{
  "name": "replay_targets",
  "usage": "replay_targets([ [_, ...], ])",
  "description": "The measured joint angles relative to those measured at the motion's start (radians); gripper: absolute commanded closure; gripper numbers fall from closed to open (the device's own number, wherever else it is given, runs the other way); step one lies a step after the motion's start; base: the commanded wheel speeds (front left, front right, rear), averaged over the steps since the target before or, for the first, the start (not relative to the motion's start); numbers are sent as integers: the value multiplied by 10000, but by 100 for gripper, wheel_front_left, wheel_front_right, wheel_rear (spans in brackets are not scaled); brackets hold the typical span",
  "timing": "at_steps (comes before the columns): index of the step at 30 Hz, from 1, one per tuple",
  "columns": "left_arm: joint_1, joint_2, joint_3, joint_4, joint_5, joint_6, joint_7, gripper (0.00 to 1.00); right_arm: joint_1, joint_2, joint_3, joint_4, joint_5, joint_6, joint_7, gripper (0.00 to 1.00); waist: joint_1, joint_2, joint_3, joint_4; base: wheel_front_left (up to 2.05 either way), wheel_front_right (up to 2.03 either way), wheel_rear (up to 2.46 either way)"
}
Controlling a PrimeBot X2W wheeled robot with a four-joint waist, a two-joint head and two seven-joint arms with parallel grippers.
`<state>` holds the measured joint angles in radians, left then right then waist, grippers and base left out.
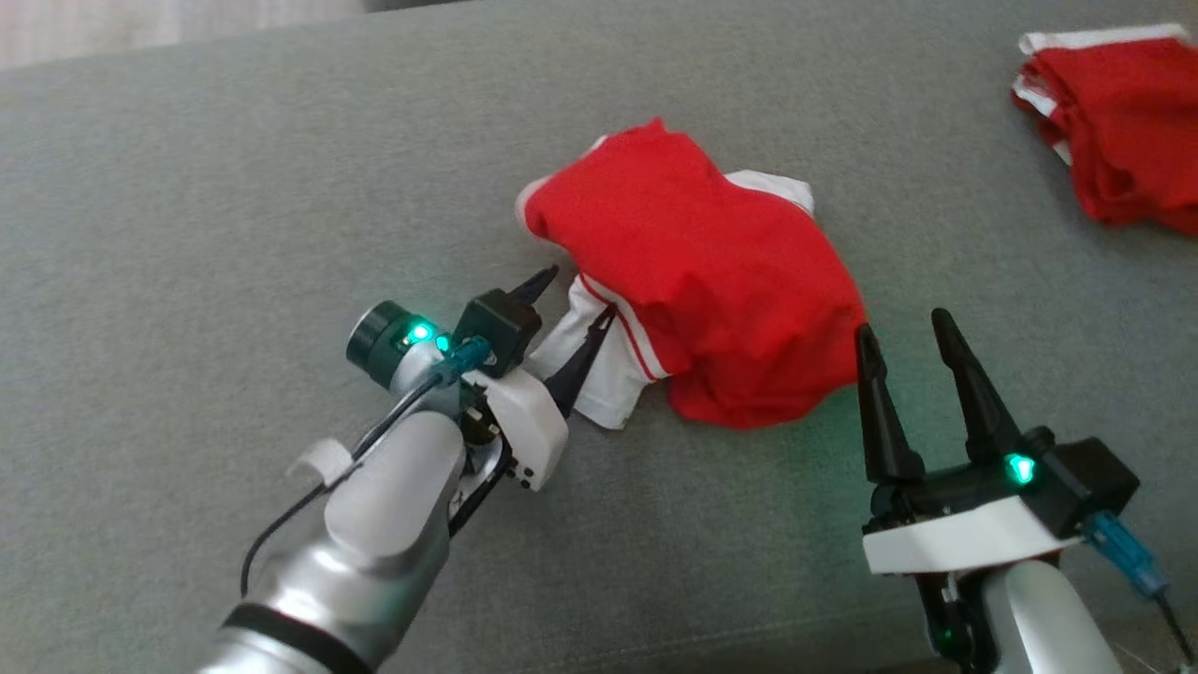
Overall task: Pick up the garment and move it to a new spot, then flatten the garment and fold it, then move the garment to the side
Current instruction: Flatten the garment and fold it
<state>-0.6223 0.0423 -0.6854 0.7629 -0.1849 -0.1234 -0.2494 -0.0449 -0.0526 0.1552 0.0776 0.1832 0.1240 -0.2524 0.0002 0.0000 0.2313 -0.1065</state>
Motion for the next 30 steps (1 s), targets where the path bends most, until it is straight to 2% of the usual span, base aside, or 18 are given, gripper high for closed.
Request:
replay_targets([
  [1,-133,6,-151,201,-75,0,2,7,-46,-2,-6,0,0,0,0,0,0,0,44,-72,0,0,0],
  [2,-241,2,-238,322,-188,-6,2,68,-87,0,-2,0,0,0,0,0,0,0,75,-136,0,0,0],
  [3,-348,2,-380,416,-324,-8,2,100,-109,0,-6,0,0,0,0,0,0,0,94,-193,0,0,0],
  [5,-546,6,-911,571,-566,-10,0,100,-112,0,-10,15,2,0,0,0,0,0,67,-262,0,0,0],
  [11,-1151,31,-3367,40,-1979,-13,2,100,-112,13,0,35,27,0,0,0,-2,0,-320,-379,0,0,0],
  [18,-4282,397,-5014,-1563,-3544,-88,581,100,-53,36,115,105,104,0,0,0,-2,0,-1005,-571,0,0,0],
  [24,-6871,518,-5009,-1406,-4355,-88,892,100,-15,38,267,136,286,0,0,0,-2,0,-1465,-995,0,0,0],
  [30,-7531,385,-4422,-405,-4884,-88,750,100,186,38,198,100,284,0,0,0,-2,0,-1727,-1138,0,0,0],
])
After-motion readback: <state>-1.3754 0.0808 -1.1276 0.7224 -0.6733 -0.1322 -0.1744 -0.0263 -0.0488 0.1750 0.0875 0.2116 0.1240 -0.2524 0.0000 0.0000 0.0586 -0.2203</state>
